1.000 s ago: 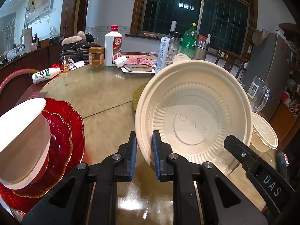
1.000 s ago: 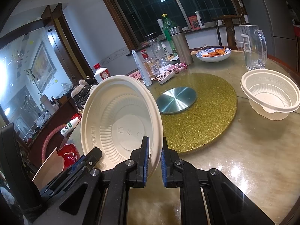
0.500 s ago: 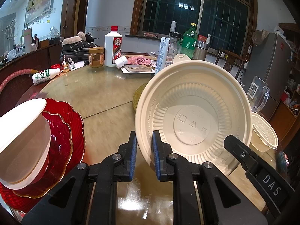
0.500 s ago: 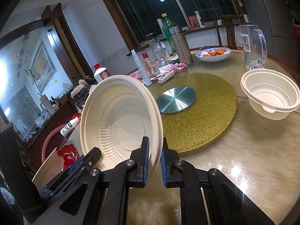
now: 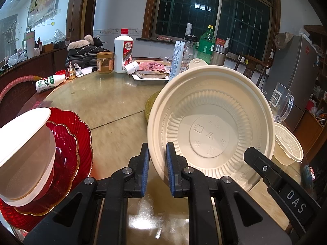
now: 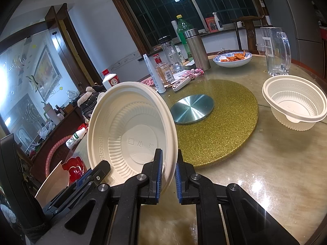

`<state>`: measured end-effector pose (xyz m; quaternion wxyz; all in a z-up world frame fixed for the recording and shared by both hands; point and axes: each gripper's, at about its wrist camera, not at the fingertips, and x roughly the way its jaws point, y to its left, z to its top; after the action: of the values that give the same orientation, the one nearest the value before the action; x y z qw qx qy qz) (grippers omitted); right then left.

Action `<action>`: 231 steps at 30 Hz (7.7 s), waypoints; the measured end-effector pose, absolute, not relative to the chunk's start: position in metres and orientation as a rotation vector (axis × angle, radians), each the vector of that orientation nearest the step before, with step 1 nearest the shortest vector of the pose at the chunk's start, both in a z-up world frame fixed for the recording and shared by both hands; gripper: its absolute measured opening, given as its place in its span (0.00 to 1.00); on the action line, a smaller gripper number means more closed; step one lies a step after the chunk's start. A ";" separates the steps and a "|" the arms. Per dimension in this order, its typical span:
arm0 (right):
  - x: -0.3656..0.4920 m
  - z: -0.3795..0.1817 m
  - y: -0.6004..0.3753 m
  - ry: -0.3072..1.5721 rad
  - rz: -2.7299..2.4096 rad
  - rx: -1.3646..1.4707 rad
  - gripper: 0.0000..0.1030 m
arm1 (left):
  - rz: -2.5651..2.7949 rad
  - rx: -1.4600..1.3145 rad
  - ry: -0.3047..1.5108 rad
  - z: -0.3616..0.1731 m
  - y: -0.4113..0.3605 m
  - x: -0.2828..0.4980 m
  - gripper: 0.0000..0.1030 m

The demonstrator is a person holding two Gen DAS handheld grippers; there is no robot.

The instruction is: Organize plates and bowls

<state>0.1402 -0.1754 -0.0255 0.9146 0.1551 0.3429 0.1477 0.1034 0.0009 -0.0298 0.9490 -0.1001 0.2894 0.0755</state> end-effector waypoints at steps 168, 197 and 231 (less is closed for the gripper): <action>0.170 -0.006 -0.416 0.953 0.070 0.702 0.84 | -0.223 -0.234 0.972 0.011 -0.139 0.176 0.82; 0.177 -0.026 -0.372 0.973 0.093 0.668 0.08 | -0.142 -0.096 0.932 -0.009 -0.145 0.170 0.13; 0.114 -0.010 -0.239 0.963 0.228 0.471 0.08 | -0.038 -0.195 0.876 -0.013 -0.026 0.085 0.14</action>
<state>0.1145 -0.2392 -0.0096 0.8536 0.2237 0.4579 0.1083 0.0848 -0.0262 -0.0130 0.9008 -0.0944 0.4234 -0.0184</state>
